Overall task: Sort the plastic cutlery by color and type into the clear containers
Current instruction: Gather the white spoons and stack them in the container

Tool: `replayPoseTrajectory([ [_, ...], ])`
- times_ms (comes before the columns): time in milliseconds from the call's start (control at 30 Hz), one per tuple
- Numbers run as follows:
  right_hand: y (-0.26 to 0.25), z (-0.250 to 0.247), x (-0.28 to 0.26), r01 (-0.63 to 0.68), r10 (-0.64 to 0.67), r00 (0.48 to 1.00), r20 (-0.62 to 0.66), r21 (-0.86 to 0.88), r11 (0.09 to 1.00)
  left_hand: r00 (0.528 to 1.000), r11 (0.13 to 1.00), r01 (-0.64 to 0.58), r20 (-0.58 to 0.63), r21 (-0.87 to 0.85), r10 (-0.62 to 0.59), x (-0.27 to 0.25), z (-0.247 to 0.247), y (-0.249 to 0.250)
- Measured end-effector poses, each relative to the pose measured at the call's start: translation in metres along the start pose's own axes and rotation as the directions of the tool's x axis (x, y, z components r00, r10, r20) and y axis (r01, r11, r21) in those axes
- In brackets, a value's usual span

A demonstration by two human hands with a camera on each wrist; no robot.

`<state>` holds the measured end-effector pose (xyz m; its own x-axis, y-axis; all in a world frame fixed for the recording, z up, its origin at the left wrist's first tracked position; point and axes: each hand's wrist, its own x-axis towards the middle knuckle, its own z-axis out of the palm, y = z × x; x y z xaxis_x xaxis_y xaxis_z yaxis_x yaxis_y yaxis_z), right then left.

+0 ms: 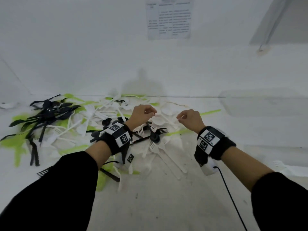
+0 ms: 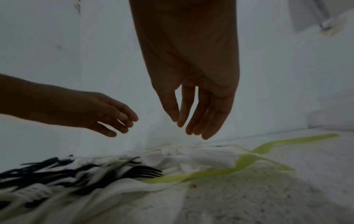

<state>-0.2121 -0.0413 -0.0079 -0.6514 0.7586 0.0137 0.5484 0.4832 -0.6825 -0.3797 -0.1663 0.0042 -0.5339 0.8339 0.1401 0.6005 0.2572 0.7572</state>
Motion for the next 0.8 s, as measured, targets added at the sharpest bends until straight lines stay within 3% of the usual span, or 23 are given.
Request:
replayPoseTrajectory([
  [167, -0.002, 0.017, 0.042, -0.08, 0.086, 0.992, 0.089, -0.072, 0.994, 0.999, 0.999, -0.036, 0.004, 0.024, 0.036, 0.031, 0.002, -0.01],
  [267, 0.0, 0.029, 0.063, -0.074, 0.113, 0.973, 0.203, -0.192, 0.979, 0.999, 0.997, -0.032, 0.016, 0.066, 0.031, 0.05, 0.004, -0.023],
  [333, 0.002, 0.033, 0.071, -0.052, 0.107, 0.974, 0.198, -0.266, 0.963, 0.999, 0.993, -0.026, 0.033, 0.114, 0.022, 0.061, 0.006, -0.032],
  [433, 0.006, 0.032, 0.074, -0.033, 0.078, 0.987, 0.138, -0.304, 0.952, 0.984, 0.974, 0.014, 0.168, 0.226, -0.054, 0.069, 0.011, -0.04],
  [533, 0.009, 0.028, 0.079, -0.001, 0.025, 0.993, 0.116, -0.204, 0.979, 0.947, 0.933, 0.039, 0.284, 0.357, -0.148, 0.067, 0.022, -0.047],
  [800, 0.004, 0.018, 0.102, 0.053, -0.032, 0.994, 0.108, -0.198, 0.979, 0.981, 0.955, -0.02, 0.189, 0.297, -0.038, 0.065, 0.017, -0.052],
])
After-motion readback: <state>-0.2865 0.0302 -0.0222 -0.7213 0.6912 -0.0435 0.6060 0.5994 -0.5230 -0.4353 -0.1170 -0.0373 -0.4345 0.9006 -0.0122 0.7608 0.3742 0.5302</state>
